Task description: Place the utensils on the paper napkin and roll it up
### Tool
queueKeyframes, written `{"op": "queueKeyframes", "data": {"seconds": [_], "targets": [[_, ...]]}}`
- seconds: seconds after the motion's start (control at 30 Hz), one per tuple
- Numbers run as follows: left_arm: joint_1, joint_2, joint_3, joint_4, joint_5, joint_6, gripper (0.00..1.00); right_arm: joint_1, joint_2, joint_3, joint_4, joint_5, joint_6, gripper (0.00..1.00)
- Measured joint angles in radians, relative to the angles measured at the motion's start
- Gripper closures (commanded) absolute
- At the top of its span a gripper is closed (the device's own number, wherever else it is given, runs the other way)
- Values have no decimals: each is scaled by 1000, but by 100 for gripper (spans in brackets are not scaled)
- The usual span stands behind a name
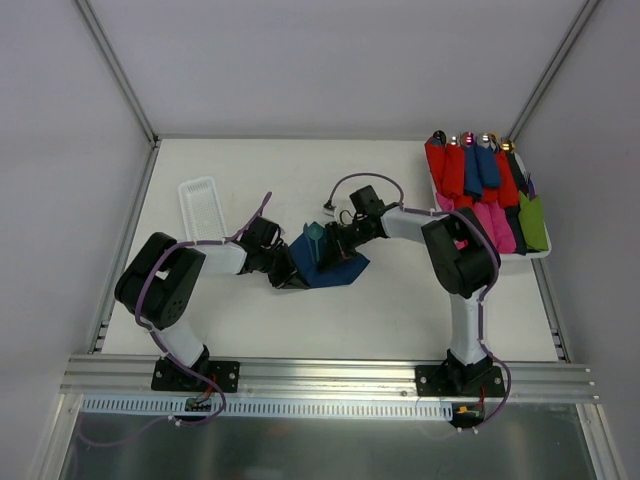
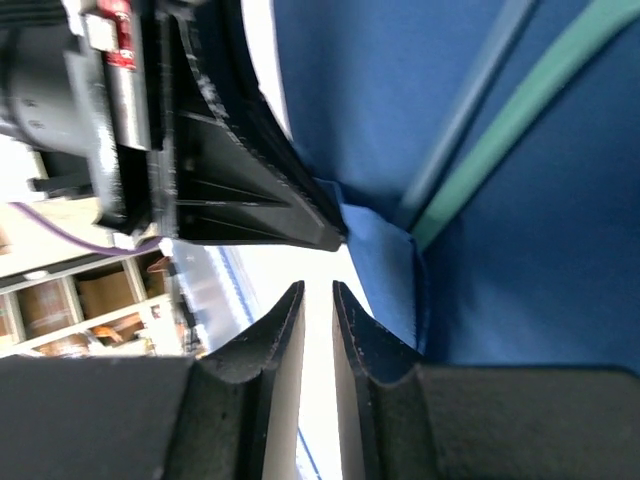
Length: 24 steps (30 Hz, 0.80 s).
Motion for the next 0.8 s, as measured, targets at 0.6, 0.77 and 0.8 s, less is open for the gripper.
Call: {"op": "queueKeyframes", "data": {"seconds": [0.6, 0.77, 0.8], "targets": [[0, -3, 0, -3, 0, 13, 100, -53, 66, -62, 293, -123, 259, 84], [0, -3, 0, -3, 0, 13, 100, -53, 66, -63, 307, -129, 266, 83], [0, -3, 0, -3, 0, 13, 100, -53, 66, -63, 309, -129, 266, 83]]}}
